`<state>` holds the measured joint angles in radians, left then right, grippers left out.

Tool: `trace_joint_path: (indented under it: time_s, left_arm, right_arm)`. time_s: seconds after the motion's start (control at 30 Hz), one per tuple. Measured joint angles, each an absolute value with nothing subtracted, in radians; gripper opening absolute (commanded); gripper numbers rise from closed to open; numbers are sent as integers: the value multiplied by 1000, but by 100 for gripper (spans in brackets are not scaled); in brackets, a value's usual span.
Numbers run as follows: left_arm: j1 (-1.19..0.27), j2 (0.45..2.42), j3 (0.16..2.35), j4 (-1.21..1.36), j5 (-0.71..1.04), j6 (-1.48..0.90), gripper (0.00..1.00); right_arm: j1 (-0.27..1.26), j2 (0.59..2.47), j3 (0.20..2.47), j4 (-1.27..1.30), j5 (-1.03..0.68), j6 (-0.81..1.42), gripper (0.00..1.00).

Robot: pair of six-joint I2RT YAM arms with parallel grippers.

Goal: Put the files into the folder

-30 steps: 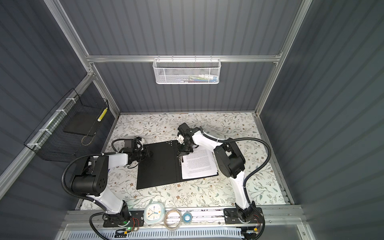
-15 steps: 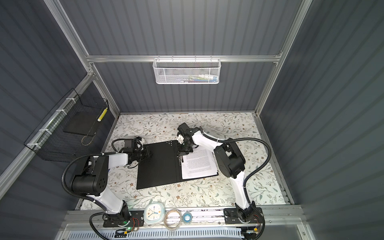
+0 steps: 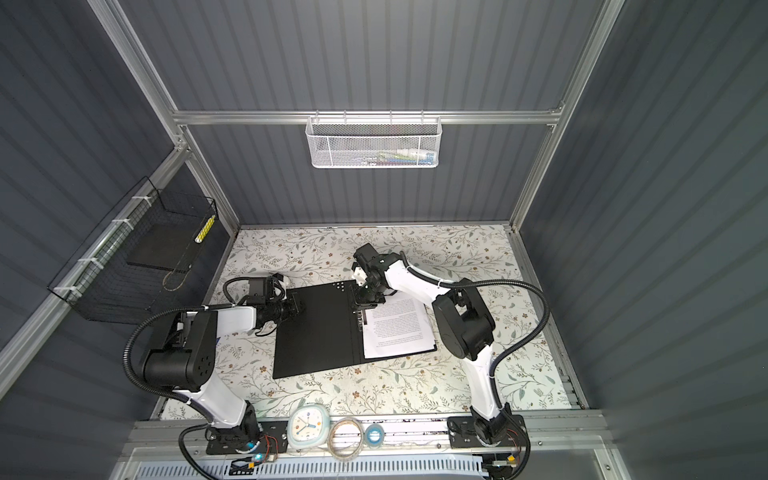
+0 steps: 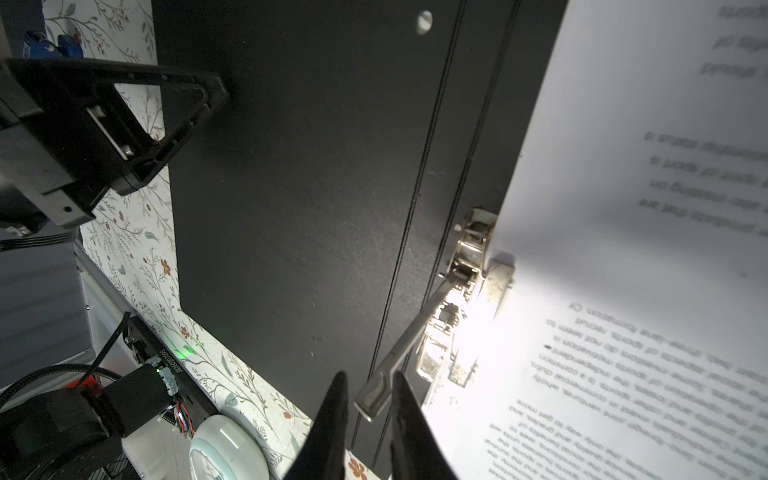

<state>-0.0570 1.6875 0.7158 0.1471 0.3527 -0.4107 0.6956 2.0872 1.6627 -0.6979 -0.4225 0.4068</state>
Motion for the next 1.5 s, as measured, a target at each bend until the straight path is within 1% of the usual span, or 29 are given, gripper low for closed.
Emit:
trace_joint_path:
  time_s: [0.1,0.23,0.53,0.87,1.2,1.3,1.37,1.5]
  left_arm:
    - [-57,1688,716,147,352,-411,0]
    - [-57,1691,719,147,353,-411,0]
    - [-57,1691,719,147,352,-411,0]
    - [-57,1691,720,147,352,-410,0]
    - [-57,1692,721,145,353,-410,0]
    - [-57,1692,722,145,353,-410,0]
    - [-57,1693,722,144,353,-410,0]
    - [-57,1693,723,144,353,-410,0]
  right_arm:
    - [697,2087,1663,-706,-422,406,23]
    - [700,2087,1663,-711,-422,397,20]
    - [704,2087,1663,-729,-421,381,16]
    - [708,2087,1667,-753,-413,362,15]
    - [731,2104,1757,-846,-368,311,15]
    - [733,2114,1779,-862,-345,300,17]
    - [733,2115,1781,-869,-334,299,24]
    - [733,2115,1781,-868,-322,307,28]
